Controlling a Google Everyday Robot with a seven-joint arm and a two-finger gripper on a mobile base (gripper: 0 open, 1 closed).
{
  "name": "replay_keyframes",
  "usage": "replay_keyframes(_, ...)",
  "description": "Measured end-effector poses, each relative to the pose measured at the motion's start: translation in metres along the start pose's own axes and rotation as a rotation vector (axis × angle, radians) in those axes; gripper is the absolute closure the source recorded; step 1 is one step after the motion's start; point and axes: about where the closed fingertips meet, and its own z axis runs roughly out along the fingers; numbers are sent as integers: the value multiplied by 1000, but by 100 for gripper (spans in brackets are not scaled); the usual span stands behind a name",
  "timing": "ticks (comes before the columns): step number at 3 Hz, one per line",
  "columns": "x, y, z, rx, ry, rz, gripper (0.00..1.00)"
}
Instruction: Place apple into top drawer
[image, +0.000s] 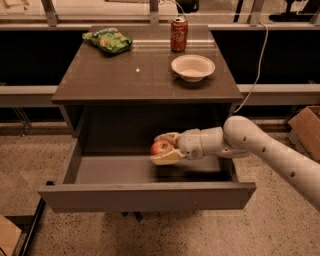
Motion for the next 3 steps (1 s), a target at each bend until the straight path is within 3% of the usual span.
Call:
replay_keyframes(1, 20, -8, 17, -14, 53, 3, 59)
replay_keyframes(3, 50, -7, 51, -93, 83, 54, 11)
